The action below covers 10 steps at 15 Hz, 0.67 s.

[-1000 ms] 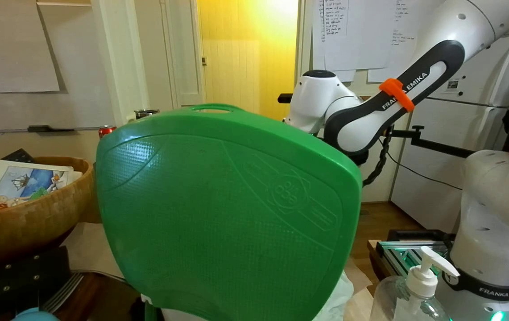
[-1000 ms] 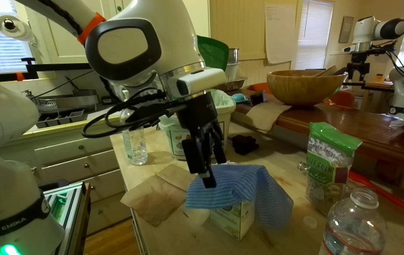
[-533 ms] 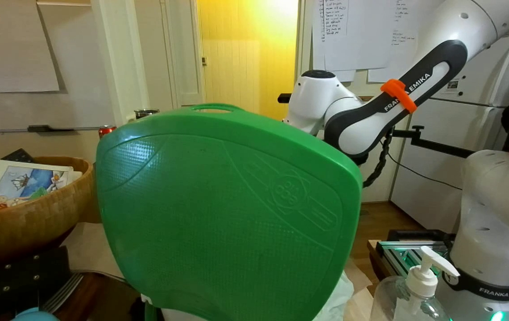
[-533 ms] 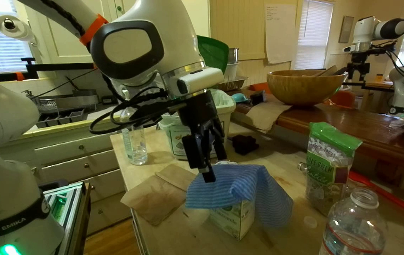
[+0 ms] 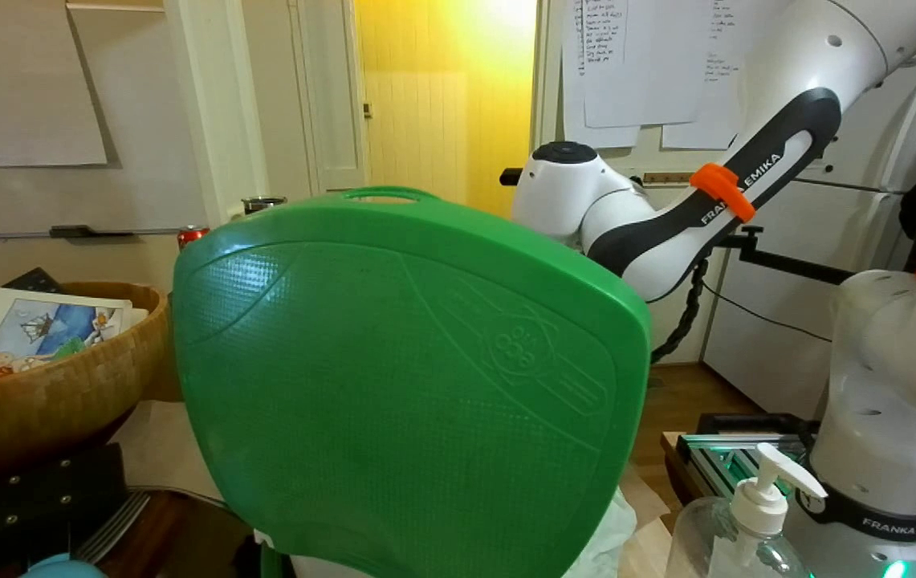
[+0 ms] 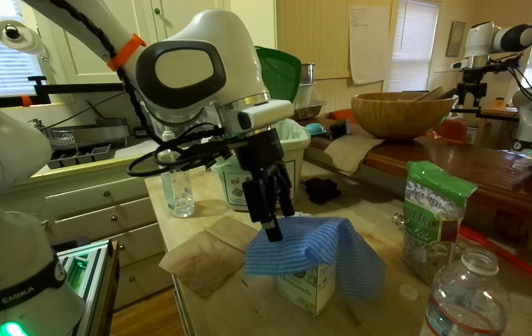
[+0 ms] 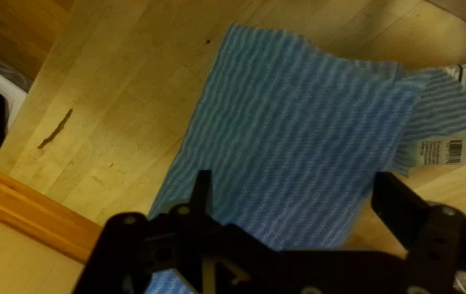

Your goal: Pick up the blue cloth and put it in the bin

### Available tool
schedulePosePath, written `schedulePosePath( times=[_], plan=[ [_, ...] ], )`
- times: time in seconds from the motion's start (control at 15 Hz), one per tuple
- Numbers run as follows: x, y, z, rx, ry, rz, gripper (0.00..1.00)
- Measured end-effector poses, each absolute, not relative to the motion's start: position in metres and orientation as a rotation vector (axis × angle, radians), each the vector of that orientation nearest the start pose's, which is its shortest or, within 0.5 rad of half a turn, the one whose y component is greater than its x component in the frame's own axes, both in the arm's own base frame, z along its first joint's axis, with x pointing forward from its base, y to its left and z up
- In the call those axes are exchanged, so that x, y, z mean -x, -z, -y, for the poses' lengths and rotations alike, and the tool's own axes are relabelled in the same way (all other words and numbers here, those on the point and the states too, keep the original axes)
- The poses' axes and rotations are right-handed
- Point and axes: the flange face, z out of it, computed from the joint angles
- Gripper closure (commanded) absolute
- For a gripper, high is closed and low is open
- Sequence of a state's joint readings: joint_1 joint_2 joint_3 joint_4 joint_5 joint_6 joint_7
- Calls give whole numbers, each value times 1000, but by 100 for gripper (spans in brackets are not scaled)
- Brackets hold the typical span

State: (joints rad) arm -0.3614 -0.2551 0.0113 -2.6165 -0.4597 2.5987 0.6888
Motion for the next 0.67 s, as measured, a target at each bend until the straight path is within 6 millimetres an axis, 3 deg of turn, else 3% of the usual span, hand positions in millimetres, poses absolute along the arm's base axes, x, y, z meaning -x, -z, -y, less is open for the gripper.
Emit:
schedulePosePath(
  times=[0.67],
  plan=[
    [-416,-341,138,3242,511,-1137,0]
  ],
)
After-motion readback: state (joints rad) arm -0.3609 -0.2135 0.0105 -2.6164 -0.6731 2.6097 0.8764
